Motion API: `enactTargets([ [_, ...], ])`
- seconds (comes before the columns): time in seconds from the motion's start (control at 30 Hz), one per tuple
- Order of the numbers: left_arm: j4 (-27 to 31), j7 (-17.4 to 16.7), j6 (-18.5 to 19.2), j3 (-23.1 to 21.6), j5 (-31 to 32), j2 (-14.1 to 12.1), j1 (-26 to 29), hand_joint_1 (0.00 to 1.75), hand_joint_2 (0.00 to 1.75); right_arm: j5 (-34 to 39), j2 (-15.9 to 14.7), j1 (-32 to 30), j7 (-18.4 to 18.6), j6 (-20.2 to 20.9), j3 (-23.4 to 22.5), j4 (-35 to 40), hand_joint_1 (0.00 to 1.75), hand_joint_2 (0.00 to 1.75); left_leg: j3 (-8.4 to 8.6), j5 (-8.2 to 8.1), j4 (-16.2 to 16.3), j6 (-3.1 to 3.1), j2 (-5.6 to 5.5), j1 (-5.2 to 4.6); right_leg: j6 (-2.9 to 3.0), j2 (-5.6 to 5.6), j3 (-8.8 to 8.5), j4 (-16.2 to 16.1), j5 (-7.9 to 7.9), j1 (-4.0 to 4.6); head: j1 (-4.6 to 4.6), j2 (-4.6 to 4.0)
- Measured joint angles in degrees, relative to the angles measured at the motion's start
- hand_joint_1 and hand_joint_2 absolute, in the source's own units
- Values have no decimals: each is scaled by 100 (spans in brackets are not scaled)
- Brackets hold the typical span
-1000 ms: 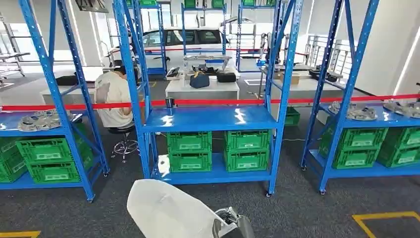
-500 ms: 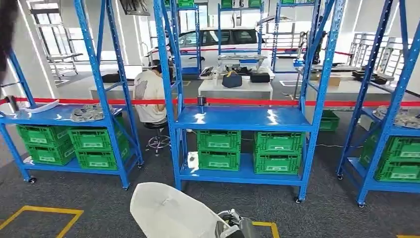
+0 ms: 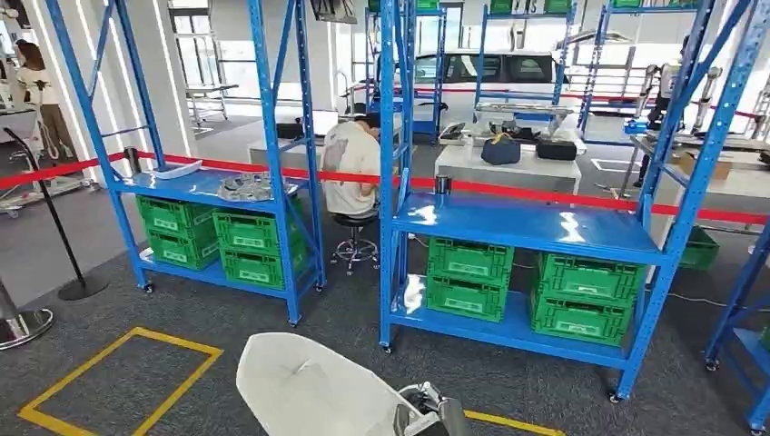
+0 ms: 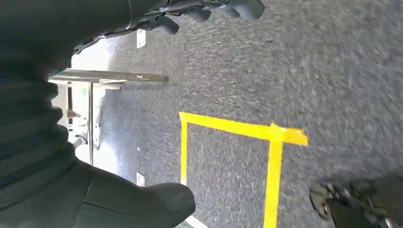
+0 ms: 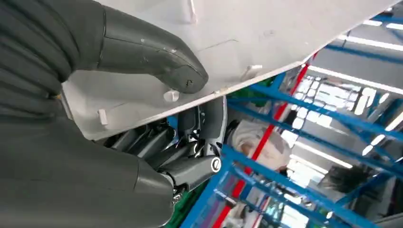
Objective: Take the parts from the cabinet and place them on the table.
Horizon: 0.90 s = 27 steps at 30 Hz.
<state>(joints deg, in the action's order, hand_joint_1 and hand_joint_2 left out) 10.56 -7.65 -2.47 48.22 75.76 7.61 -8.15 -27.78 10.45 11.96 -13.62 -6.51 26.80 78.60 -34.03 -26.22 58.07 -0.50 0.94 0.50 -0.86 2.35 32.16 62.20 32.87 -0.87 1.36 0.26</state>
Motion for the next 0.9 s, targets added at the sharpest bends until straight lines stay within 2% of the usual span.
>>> enactTargets([
  [0.03,2,0,0,0,0,-4,-23,0,175,-4,-4,-13,17,6,0,0,175,175,-15,13,1,-23,-69,-1,7,-140,209,454,230,1,2,0],
  [0.07,0,0,0,0,0,-4,-34,0,175,-18,-17,-41,29,9,-2,0,175,175,-34,18,2,-41,-146,-10,11,-194,430,889,413,9,-2,0],
  [0.1,0,0,0,0,0,-4,-32,0,175,-26,-26,-61,39,22,-9,0,175,175,-55,25,10,-50,-235,-23,15,-214,634,1267,531,18,0,0],
  [0.13,0,2,0,0,-2,-4,-11,0,175,-35,-26,-74,39,28,-11,0,175,175,-75,32,24,-50,-320,-32,28,-222,742,1436,520,26,-2,0],
  [0.17,-2,2,0,0,-11,-4,8,0,175,-39,-26,-76,42,37,-11,0,175,175,-91,38,45,-43,-417,-35,51,-229,682,1269,344,32,-2,0],
  [0.2,-2,6,-2,0,-13,-4,22,0,175,-44,-26,-75,42,37,-11,0,175,175,-101,43,66,-34,-501,-35,78,-247,505,895,111,36,-2,0],
  [0.23,-2,7,-4,0,-13,-4,22,0,175,-46,-26,-73,42,37,-11,0,175,175,-110,46,89,-23,-593,-35,106,-326,233,363,-155,35,-2,0],
  [0.27,-2,13,-6,0,-13,0,20,0,175,-50,-26,-73,40,41,-11,0,175,175,-126,49,114,-9,-660,-25,133,-568,-5,-104,-309,29,0,0],
  [0.3,-2,13,-11,0,-13,9,16,0,175,-52,-26,-81,39,41,-11,0,175,175,-156,52,140,41,-713,-46,116,-789,-30,-213,-202,12,4,0],
  [0.37,2,15,-44,0,-11,2,23,0,175,-68,-24,-104,37,59,-11,15,175,175,-199,88,111,131,-838,-18,140,-659,-23,-242,-252,56,0,0],
  [0.4,0,13,-46,0,0,4,43,0,175,-70,-24,-103,35,59,-13,17,175,175,-205,119,80,179,-899,1,179,-612,-21,-242,-266,76,-2,0],
  [0.43,-2,13,-46,0,11,2,67,0,175,-88,-13,-106,31,57,-13,31,175,175,-248,142,57,224,-962,-4,224,-547,-41,-281,-295,58,-4,0],
  [0.47,-4,11,-50,0,28,-11,96,0,175,-98,9,-108,18,57,-11,42,175,175,-258,126,119,218,-771,-4,273,-446,-76,-334,-343,21,-2,0],
  [0.5,-7,9,-50,0,39,0,102,0,175,-101,31,-125,7,55,-9,50,175,175,-337,-3,285,236,-455,-41,295,-393,-84,-351,-352,22,20,0],
  [0.53,-7,11,-50,-4,52,4,90,0,175,-101,31,-149,4,39,-13,68,175,175,-511,-222,635,267,-274,-31,307,-306,-81,-351,-353,25,15,0],
  [0.57,-7,11,-50,-13,61,4,81,0,175,-103,29,-179,4,37,-15,70,175,175,-695,-427,1038,292,-183,-22,308,-225,-78,-347,-352,34,17,0],
  [0.6,-7,11,-50,-22,74,4,84,0,175,-103,28,-213,4,39,-17,70,175,175,-890,-612,1481,317,-139,-12,315,-121,-74,-343,-346,36,17,0],
  [0.63,-7,13,-50,-26,92,4,97,0,175,-109,28,-238,4,44,-17,70,175,175,-1015,-687,1775,333,-124,-6,317,-25,-67,-339,-340,37,17,0],
  [0.67,-7,29,-50,-26,101,2,111,0,175,-116,28,-250,4,52,-17,70,175,175,-977,-607,1732,339,-119,2,313,59,-67,-339,-337,36,17,0],
  [0.7,-7,35,-50,-26,105,2,126,0,175,-122,28,-251,4,59,-17,77,175,175,-814,-437,1454,337,-104,7,301,133,-68,-338,-329,36,18,0],
  [0.73,-4,50,-50,-28,107,0,136,0,175,-135,30,-251,2,76,-15,87,175,175,-567,-236,1024,331,-69,7,291,201,-74,-337,-322,35,17,0],
  [0.77,-2,70,-50,-28,105,-4,138,0,175,-138,31,-245,0,118,-11,96,175,175,-193,5,384,314,58,4,270,283,-92,-336,-307,35,17,0],
  [0.8,-2,101,-50,-28,96,-4,132,0,175,-135,35,-240,0,157,-7,98,175,175,-40,-45,23,288,277,-21,249,343,-107,-336,-295,43,17,0],
  [0.83,-2,129,-50,-26,65,4,131,0,175,-135,37,-228,-7,217,0,98,175,175,-8,-13,-3,221,304,-52,209,385,-110,-339,-276,83,13,0],
  [0.9,-4,168,-50,-26,22,15,155,0,175,-125,41,-196,-11,273,28,96,175,175,-57,-11,45,159,167,-77,144,486,-127,-364,-286,76,15,0],
])
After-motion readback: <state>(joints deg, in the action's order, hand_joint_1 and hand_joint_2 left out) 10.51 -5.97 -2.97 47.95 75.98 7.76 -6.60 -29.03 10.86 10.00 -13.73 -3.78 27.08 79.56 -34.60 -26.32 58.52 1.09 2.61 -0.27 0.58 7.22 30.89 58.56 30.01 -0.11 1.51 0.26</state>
